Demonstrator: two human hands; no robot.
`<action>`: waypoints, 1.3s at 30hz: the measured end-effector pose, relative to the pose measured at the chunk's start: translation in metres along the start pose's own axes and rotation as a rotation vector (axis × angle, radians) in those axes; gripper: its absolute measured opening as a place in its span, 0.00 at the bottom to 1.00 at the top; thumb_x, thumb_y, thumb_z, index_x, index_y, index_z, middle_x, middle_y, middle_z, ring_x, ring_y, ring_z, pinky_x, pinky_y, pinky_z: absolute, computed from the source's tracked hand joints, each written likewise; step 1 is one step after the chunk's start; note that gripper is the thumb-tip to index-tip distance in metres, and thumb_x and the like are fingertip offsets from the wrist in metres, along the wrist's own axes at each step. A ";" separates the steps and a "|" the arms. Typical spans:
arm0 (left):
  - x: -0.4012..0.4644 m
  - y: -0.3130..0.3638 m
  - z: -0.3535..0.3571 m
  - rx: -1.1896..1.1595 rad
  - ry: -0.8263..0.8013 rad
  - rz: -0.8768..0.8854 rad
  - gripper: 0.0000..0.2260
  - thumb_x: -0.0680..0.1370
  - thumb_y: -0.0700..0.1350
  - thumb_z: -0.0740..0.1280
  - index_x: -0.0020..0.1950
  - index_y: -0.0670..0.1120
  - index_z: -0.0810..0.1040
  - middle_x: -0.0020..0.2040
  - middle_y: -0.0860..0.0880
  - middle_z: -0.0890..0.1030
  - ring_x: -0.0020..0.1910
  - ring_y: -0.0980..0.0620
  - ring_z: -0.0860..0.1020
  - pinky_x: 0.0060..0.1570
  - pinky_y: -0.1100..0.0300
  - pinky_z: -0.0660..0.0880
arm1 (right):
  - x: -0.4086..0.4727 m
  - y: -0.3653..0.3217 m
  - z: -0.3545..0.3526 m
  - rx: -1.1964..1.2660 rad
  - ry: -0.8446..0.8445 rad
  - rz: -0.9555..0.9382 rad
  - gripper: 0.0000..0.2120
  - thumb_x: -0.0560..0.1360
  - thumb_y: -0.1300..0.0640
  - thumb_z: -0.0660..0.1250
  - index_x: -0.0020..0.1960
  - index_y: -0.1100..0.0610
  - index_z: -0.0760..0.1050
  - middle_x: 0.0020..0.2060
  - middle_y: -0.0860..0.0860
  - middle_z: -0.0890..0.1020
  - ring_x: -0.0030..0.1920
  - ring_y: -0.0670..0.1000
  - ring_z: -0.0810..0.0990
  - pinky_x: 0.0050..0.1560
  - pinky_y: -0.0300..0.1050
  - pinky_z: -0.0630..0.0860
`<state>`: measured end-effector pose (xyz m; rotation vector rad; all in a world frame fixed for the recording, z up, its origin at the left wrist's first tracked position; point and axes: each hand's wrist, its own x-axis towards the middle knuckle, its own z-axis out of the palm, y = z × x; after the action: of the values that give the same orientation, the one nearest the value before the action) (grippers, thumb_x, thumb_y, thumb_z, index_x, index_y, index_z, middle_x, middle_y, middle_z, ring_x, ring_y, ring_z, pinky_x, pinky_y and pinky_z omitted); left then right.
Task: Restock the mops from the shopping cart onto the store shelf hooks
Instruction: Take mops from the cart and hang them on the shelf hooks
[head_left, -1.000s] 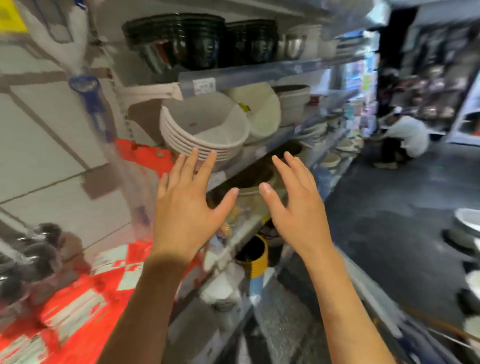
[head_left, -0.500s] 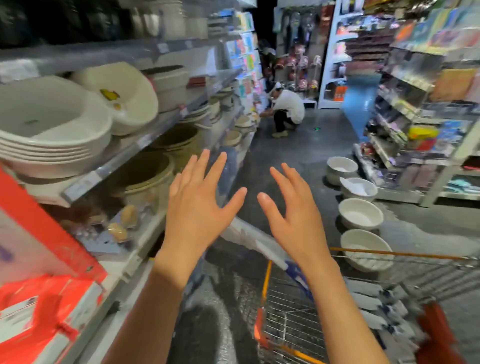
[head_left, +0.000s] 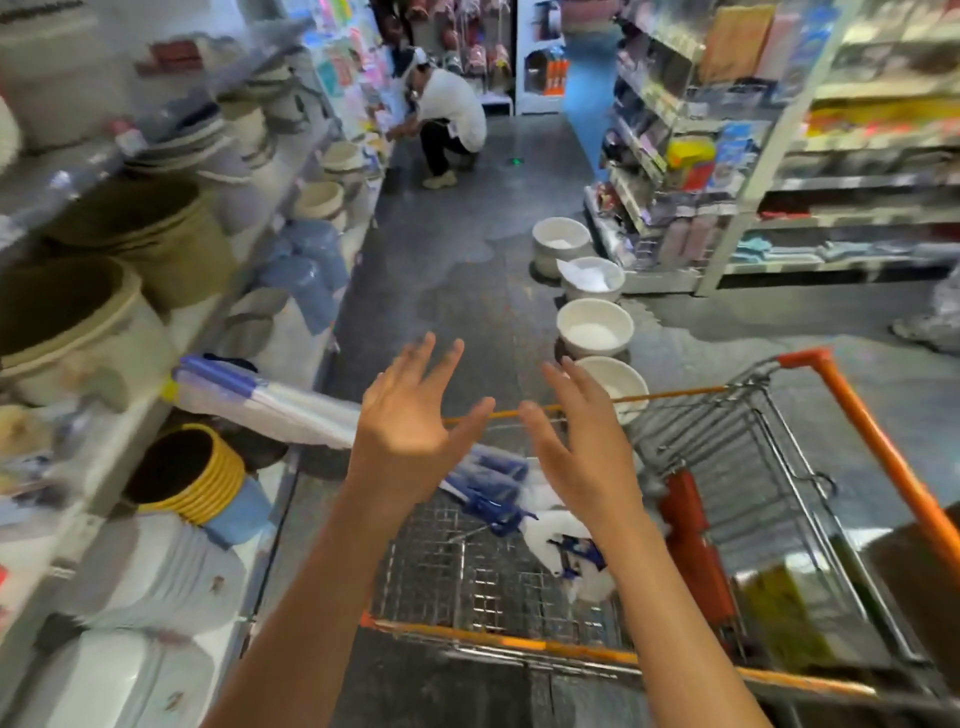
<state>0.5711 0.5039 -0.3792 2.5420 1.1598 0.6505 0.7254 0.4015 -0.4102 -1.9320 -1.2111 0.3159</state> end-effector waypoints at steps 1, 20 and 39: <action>0.002 0.002 0.015 -0.007 0.016 0.043 0.33 0.76 0.66 0.59 0.73 0.47 0.75 0.73 0.40 0.73 0.71 0.39 0.73 0.68 0.41 0.71 | -0.002 0.012 -0.002 0.010 -0.012 0.022 0.36 0.78 0.30 0.54 0.78 0.51 0.63 0.79 0.49 0.59 0.79 0.48 0.54 0.78 0.50 0.56; 0.026 -0.067 0.226 -0.217 -0.811 -0.038 0.27 0.81 0.58 0.63 0.78 0.49 0.67 0.77 0.49 0.68 0.74 0.47 0.68 0.72 0.50 0.67 | -0.040 0.158 0.112 0.275 0.054 0.734 0.23 0.82 0.45 0.61 0.73 0.55 0.70 0.67 0.51 0.75 0.67 0.51 0.73 0.57 0.40 0.68; 0.034 -0.140 0.374 0.224 -1.014 0.356 0.16 0.82 0.60 0.59 0.57 0.50 0.77 0.51 0.47 0.83 0.51 0.44 0.81 0.44 0.54 0.73 | -0.014 0.273 0.281 1.685 0.732 1.497 0.27 0.78 0.46 0.69 0.66 0.66 0.70 0.62 0.63 0.76 0.57 0.58 0.76 0.68 0.50 0.73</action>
<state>0.6892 0.5977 -0.7506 2.6583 0.4285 -0.7102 0.7271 0.4753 -0.7956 -0.7442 1.0315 0.8455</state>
